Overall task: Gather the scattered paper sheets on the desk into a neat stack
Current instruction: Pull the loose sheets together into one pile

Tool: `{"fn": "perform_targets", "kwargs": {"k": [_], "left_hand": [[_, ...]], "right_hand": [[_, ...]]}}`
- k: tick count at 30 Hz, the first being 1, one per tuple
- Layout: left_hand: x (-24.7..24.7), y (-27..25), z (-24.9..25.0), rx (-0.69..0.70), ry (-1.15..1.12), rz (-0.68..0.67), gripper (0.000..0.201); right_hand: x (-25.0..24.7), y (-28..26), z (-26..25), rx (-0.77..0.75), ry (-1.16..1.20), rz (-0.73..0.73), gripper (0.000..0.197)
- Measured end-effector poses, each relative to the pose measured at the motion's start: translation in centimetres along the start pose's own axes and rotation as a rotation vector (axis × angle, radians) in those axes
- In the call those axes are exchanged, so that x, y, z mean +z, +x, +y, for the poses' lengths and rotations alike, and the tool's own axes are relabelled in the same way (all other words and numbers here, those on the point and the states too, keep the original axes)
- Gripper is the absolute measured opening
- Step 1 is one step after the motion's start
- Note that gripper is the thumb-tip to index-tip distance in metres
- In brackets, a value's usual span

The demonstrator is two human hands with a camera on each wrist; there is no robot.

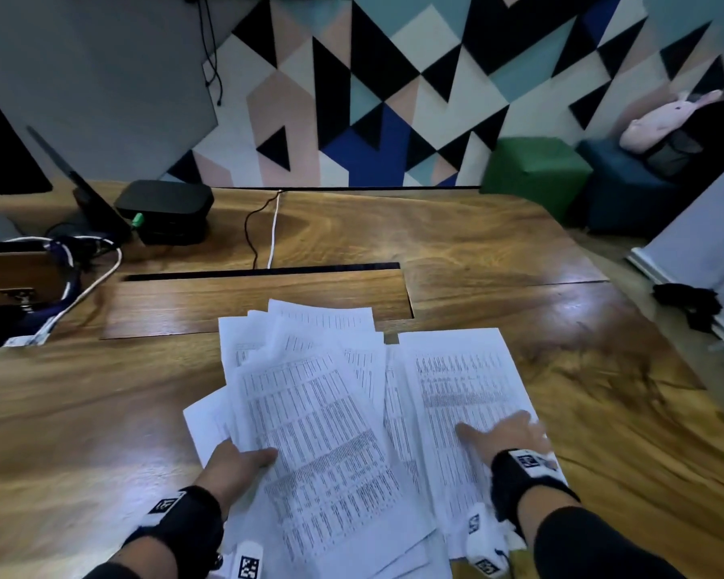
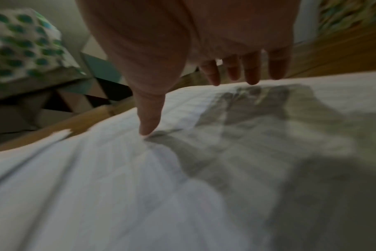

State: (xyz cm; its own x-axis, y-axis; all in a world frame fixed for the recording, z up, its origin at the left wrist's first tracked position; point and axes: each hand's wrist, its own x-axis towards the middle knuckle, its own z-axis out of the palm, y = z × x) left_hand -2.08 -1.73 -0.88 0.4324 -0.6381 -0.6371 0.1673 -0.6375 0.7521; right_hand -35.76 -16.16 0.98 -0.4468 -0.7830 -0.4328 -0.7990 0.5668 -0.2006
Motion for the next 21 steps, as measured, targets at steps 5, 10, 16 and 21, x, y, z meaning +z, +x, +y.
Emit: {"fn": "perform_targets", "kwargs": {"k": [5,10,16,21], "left_hand": [[0.2,0.0,-0.3,0.01,0.012,0.021,0.03],[0.4,0.4,-0.6,0.002,0.013,0.037,0.034],[0.4,0.5,-0.9,-0.004,0.009,0.047,0.034],[0.5,0.6,-1.1,-0.006,0.006,0.053,0.036]], "right_hand": [[-1.4,2.3,2.7,0.108,-0.118,-0.023,0.119],[-1.7,2.6,2.5,0.081,0.163,-0.138,0.06],[-0.9,0.4,1.7,0.117,0.077,-0.138,0.09],[1.2,-1.0,0.7,0.068,0.082,-0.131,0.086]]}}
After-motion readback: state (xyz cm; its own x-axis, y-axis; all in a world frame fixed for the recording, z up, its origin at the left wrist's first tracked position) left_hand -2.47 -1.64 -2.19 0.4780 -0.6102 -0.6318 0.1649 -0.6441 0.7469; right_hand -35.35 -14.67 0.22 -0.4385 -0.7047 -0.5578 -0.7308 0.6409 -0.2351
